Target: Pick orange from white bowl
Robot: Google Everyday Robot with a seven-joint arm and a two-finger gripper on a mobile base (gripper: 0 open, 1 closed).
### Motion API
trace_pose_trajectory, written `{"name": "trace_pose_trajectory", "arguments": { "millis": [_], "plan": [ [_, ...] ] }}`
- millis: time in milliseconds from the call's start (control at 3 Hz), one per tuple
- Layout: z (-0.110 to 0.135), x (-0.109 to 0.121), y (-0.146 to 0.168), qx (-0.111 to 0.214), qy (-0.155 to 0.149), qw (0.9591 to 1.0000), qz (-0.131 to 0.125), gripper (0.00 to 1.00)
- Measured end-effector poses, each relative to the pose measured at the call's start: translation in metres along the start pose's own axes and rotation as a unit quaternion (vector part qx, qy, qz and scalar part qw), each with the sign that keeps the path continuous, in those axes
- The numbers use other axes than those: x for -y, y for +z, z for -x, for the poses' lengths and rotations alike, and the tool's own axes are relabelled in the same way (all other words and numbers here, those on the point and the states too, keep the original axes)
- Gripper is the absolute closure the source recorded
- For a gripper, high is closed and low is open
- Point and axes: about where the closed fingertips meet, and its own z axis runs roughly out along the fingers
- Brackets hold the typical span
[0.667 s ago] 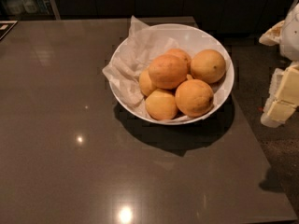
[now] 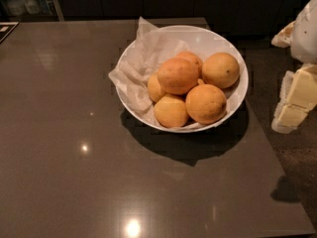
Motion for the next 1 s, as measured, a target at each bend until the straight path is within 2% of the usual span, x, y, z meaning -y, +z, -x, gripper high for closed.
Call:
{"name": "trace_pose_trajectory", "arguments": {
  "millis": [333, 667, 1000],
  "plan": [
    [0.048, 0.03, 0.02, -0.058, 0.009, 0.9979, 0.028, 0.0],
    [0.058, 0.035, 0.022, -0.048, 0.004, 0.9987, 0.018, 0.0],
    [0.067, 0.037, 0.021, -0.029, -0.002, 0.9993, 0.023, 0.0]
  ]
}}
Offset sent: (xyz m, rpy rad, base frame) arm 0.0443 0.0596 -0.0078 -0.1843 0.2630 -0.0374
